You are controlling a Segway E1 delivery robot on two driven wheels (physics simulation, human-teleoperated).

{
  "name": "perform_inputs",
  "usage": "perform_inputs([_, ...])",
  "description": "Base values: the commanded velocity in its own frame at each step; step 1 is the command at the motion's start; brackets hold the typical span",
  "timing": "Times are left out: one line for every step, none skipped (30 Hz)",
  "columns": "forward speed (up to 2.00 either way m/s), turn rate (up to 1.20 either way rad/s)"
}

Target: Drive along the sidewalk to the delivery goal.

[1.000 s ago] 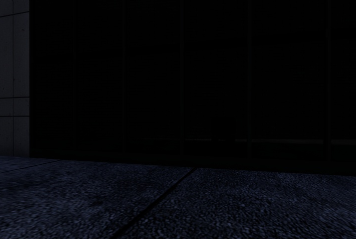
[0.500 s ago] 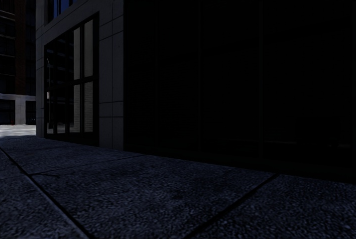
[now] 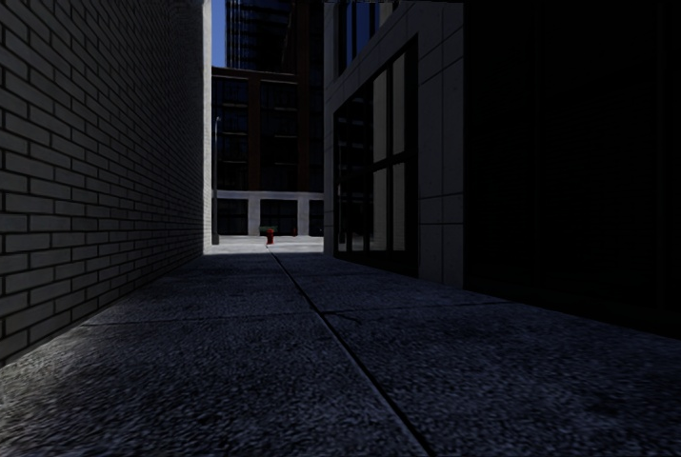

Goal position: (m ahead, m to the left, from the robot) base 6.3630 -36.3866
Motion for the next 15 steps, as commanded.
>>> perform_inputs([0.00, 1.20])
perform_inputs([0.00, 1.20])
perform_inputs([0.00, 1.20])
perform_inputs([0.00, 1.20])
perform_inputs([0.00, 1.20])
perform_inputs([0.00, 1.20])
perform_inputs([0.00, 0.56])
perform_inputs([0.00, 0.00])
perform_inputs([0.00, 0.00])
perform_inputs([0.00, 0.00])
perform_inputs([0.66, 0.00])
perform_inputs([0.92, 0.00])
perform_inputs([1.20, 0.00])
perform_inputs([1.20, 0.00])
perform_inputs([1.27, 0.00])
